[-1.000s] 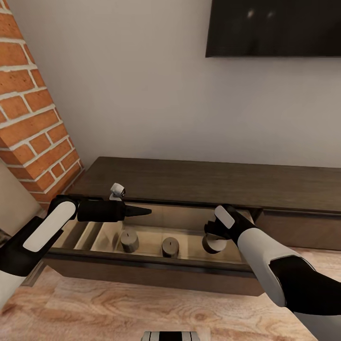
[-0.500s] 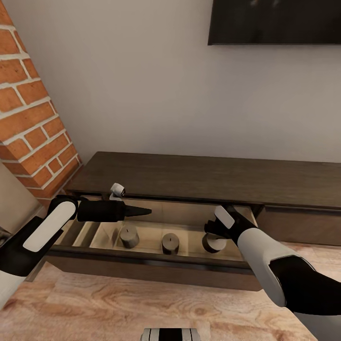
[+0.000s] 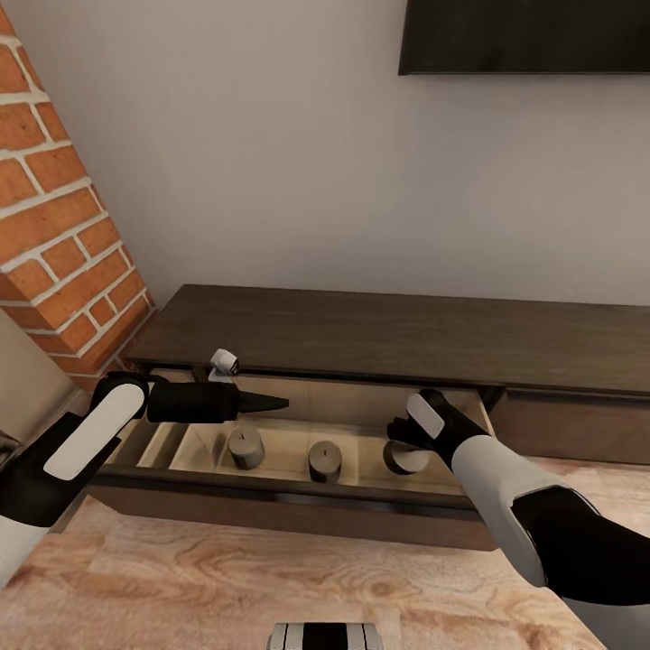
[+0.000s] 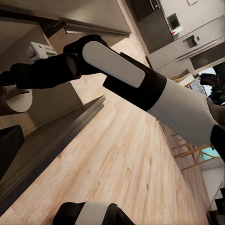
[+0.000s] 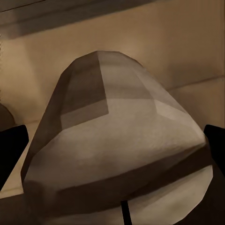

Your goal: Place each of the two pumpkins and all three candles from the living room inside a cabinet in the living room (use any cabinet), then make sure every cabinet is closed, and position the cauldron so it is next to a table in the living room.

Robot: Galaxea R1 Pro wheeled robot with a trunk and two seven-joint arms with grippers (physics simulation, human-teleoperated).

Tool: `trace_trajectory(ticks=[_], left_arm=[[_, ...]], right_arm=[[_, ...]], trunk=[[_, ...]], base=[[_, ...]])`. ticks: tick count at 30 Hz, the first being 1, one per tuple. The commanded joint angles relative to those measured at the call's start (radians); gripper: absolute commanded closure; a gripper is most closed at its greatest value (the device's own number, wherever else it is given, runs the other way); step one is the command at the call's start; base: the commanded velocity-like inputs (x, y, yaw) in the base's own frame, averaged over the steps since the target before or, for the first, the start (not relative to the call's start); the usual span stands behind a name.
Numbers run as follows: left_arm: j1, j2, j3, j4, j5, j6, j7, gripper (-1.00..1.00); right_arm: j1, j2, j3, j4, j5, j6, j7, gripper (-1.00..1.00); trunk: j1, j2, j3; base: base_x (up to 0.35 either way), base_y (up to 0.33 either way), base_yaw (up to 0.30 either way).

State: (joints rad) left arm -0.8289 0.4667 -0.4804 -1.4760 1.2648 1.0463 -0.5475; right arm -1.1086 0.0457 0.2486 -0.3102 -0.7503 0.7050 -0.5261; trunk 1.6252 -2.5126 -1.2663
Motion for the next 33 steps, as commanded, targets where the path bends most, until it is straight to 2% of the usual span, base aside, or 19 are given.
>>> trace_trajectory(ticks=[1, 5, 6, 19, 33], left_arm=[[-0.001, 0.001, -0.001, 0.000, -0.004, 0.001, -0.006, -1.00], [-0.001, 0.001, -0.001, 0.000, -0.004, 0.001, -0.006, -1.00], [-0.001, 0.001, -0.001, 0.000, -0.004, 0.001, -0.006, -1.00], [0.001, 0.001, -0.001, 0.001, -0.004, 0.001, -0.006, -1.00], [0.001, -0.001, 0.001, 0.008, -0.001, 0.001, -0.003, -1.00]], right_arm=[[0.000, 0.000, 0.008, -0.001, -0.010, 0.003, -0.008, 1.00], [0.000, -0.001, 0.010, -0.001, -0.010, 0.002, -0.007, 1.00], [0.000, 0.000, 0.010, -0.001, -0.010, 0.002, -0.006, -1.00], [0.000, -0.001, 0.017, -0.001, -0.010, 0.003, -0.006, -1.00], [0.000, 0.001, 0.018, 0.004, -0.011, 0.003, -0.006, -1.00]], trunk=[[0.000, 0.000, -0.001], [0.000, 0.000, -0.001], [0.000, 0.000, -0.001], [0.000, 0.000, -0.001], [-0.006, 0.003, 0.053]], base=[[0.000, 0.000, 0.000], [0.000, 0.000, 0.000], [0.000, 0.000, 0.000], [0.000, 0.000, 0.000], [0.000, 0.000, 0.000]])
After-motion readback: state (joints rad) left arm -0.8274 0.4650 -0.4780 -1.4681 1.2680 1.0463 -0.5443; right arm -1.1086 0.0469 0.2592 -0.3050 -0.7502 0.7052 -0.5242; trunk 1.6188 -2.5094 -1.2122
